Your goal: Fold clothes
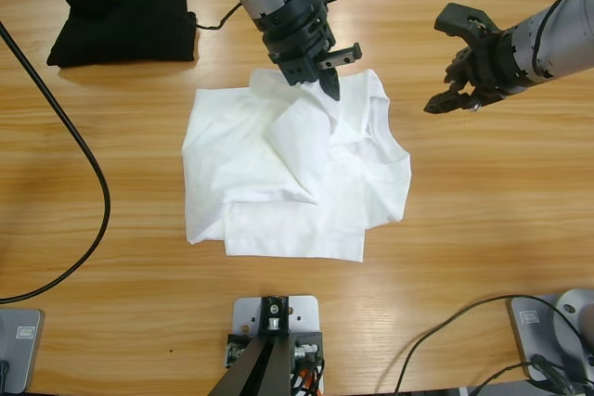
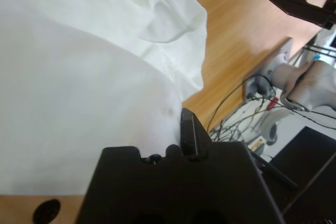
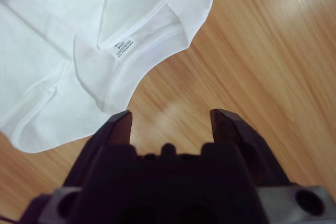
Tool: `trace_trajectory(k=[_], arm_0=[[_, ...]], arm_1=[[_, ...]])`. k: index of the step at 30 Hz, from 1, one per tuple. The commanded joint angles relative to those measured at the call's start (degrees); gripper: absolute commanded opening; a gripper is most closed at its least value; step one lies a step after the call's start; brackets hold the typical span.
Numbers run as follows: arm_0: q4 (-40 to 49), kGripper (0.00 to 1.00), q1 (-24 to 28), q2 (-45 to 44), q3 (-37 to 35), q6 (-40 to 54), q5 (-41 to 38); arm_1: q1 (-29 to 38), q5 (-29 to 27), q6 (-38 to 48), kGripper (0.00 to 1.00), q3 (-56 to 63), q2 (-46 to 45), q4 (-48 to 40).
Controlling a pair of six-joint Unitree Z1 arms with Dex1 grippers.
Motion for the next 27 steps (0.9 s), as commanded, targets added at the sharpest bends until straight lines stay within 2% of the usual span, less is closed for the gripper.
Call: trace_trajectory(k=[1,7,16,27], arm_0=[[0.7,0.0,-0.2,3.0,-23.4,-0.9,5.3],[-0.4,0.0,-0.2,6.4,-34.8,-3.1,6.8],[-10.3,0.0,-0.2,5.4,-34.9,-5.2,7.1],[-10.6,0.0,-0.2,5.5,-34.9,-5.8,9.0]], arm_1=[[-0.7,0.7,0.0,0.618,1.0,1.2,-0.6],[-0.7,0.7,0.0,0.619,1.3,0.8,-0.6],[-0.7,0.8,-0.2,0.619,1.7,1.5,-1.2],[-0.7,0.8,-0.2,0.619,1.9,1.1,-1.2]])
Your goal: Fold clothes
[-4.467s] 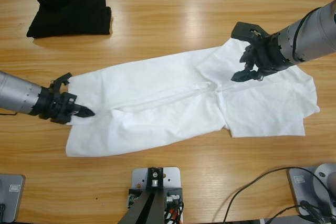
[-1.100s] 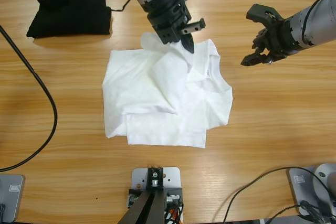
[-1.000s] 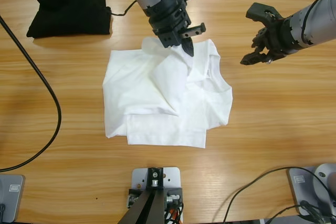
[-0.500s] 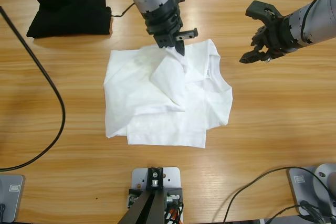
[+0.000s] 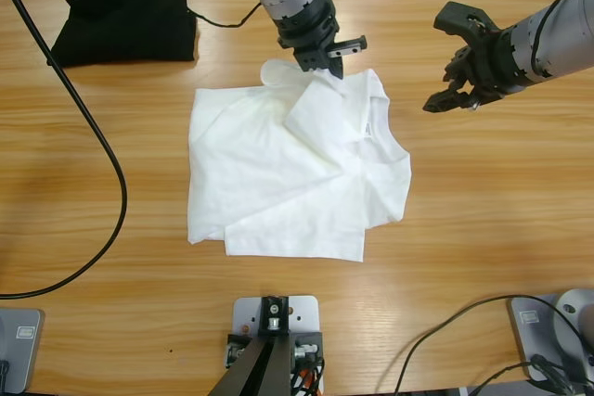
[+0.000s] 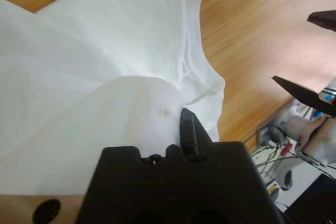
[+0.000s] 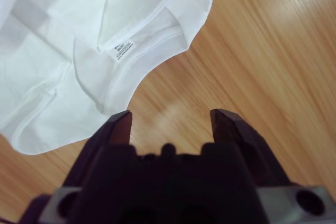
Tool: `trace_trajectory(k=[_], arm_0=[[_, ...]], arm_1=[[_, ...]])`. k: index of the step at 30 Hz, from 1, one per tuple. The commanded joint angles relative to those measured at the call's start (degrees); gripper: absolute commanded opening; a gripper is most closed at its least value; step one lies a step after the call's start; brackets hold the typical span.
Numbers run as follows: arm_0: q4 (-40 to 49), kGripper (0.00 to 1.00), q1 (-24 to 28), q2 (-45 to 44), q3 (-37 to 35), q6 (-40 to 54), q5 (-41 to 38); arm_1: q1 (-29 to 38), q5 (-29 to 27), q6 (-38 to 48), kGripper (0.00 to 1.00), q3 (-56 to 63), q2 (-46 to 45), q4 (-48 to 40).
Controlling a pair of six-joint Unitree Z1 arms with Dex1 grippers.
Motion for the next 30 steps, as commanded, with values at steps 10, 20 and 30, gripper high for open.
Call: trace_trajectory(k=[10,20,30], arm_0=[[-10.6,0.991,-1.7,4.6,-34.9,-1.8,-11.4],[-11.3,1.0,-1.6,3.4,-34.9,-1.5,-21.1],[20.5,0.904,5.1,-8.9,-29.4,24.5,-3.7]], arm_1=[[-0.7,-1.7,0.5,0.623,1.7,0.0,-0.9],[-0.7,-2.2,2.0,0.623,1.6,-1.3,-0.8],[-0.7,-1.7,23.9,0.848,-1.6,-10.5,6.2]])
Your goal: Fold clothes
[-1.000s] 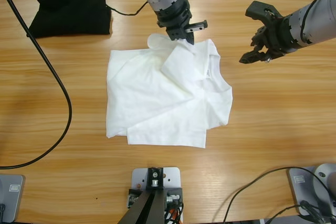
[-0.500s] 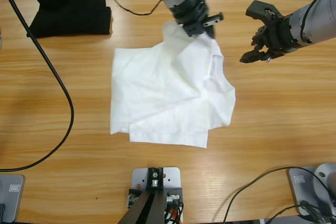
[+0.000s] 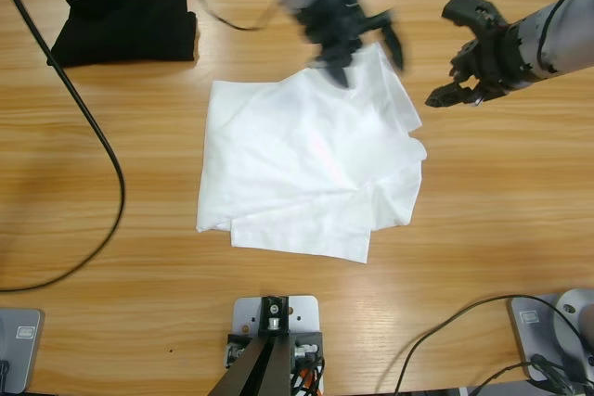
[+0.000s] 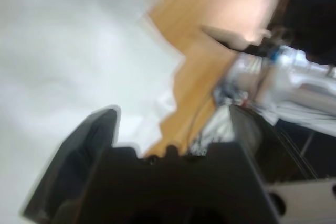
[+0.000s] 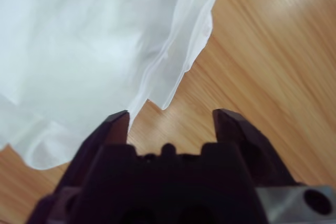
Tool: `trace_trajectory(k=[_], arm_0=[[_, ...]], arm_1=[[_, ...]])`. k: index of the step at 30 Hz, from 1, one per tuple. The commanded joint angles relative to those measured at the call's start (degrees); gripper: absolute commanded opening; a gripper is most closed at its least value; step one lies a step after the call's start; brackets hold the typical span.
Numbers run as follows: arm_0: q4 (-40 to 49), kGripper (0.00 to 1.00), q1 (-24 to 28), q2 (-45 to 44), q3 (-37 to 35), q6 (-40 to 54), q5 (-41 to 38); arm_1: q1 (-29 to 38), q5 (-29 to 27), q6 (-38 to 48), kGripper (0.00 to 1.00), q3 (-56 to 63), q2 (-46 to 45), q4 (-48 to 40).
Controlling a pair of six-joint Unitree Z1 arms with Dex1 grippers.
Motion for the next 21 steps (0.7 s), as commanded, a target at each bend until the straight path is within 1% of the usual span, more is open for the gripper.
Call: trace_trajectory(k=[1,2,3,4,6,7,9,11,13,15,17,19,21], arm_0=[[17.3,0.901,3.1,-9.0,-27.0,16.2,14.5],[17.3,0.896,3.1,-9.8,-24.7,16.1,17.1],[17.2,0.833,3.1,-10.5,-22.1,16.0,19.4],[17.2,0.735,3.1,-11.2,-18.9,16.1,21.0],[17.2,0.724,2.4,-12.8,-11.4,16.6,23.2],[17.2,0.73,1.5,-13.3,-8.0,18.3,24.7],[17.1,0.788,-0.5,-14.2,-1.6,22.9,29.0],[17.1,0.947,-2.1,-14.3,2.7,26.3,32.7],[17.0,0.973,-2.2,-14.4,5.4,29.9,32.4],[16.8,0.968,-1.8,-14.5,8.0,33.6,29.3],[16.3,0.968,-1.2,-14.4,9.0,35.8,25.8],[15.7,0.968,-1.1,-14.4,8.5,36.5,24.2],[15.6,0.968,-1.1,-14.5,8.4,37.1,23.8]], arm_1=[[0.1,-0.7,21.2,0.843,-1.4,-7.7,7.2],[1.1,-1.0,26.1,0.839,-1.4,-7.8,8.1],[1.4,-1.2,32.5,0.839,-0.5,-8.5,8.8],[1.5,-1.1,40.1,0.844,1.4,-9.8,8.8],[1.5,-0.8,52.4,0.849,5.6,-12.5,7.0],[1.5,0.2,57.7,0.849,7.7,-13.9,5.2],[1.5,3.8,68.6,0.849,11.7,-15.0,0.2],[1.8,7.6,80.5,0.85,17.1,-14.5,-7.2],[4.6,8.3,91.4,0.849,21.3,-14.4,-13.6],[7.2,7.5,99.0,0.849,23.2,-13.5,-18.0],[8.7,7.4,104.7,0.849,24.1,-10.4,-20.9],[9.8,7.4,108.0,0.849,24.3,-7.4,-21.7],[10.5,7.5,109.6,0.849,25.3,-4.7,-24.3]])
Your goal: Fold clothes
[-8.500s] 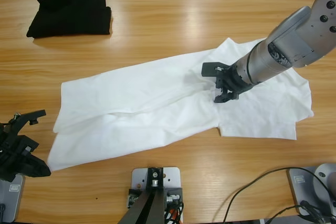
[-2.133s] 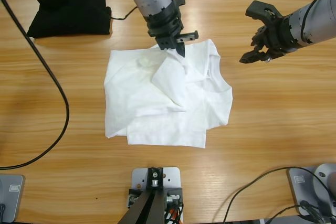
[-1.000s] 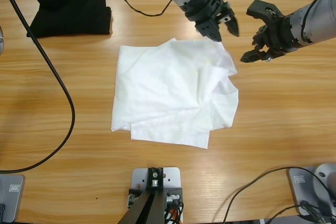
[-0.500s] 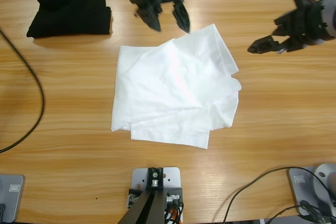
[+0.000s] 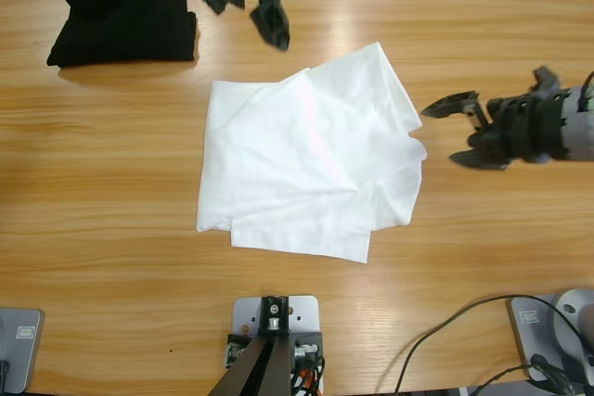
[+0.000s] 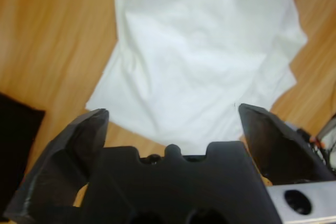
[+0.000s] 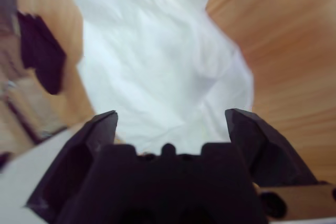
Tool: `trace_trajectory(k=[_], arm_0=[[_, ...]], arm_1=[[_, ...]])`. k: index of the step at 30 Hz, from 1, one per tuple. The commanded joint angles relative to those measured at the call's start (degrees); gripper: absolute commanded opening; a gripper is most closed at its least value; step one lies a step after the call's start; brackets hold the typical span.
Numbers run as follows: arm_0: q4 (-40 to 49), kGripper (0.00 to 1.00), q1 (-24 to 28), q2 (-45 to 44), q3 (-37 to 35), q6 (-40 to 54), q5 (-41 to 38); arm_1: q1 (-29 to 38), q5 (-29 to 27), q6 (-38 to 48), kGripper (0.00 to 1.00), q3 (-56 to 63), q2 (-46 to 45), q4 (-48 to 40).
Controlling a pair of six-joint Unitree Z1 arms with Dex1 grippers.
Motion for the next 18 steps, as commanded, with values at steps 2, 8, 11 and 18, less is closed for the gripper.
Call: trace_trajectory(k=[2,8,11,18], arm_0=[[7.5,0.964,0.4,0.3,3.5,4.5,-4.3],[6.7,0.959,0.2,0.2,6.3,3.9,0.3],[6.3,0.959,0.2,0.2,6.2,3.7,0.1],[6.2,0.959,0.1,0.2,6.3,3.7,-0.7]], arm_1=[[4.1,0.9,11.4,0.849,4.7,9.9,-8.3],[4.1,0.6,10.8,0.808,7.4,15.2,-13.9],[4.0,0.7,10.1,0.666,8.4,17.3,-17.8],[2.3,0.4,7.9,0.36,9.4,18.1,-21.2]])
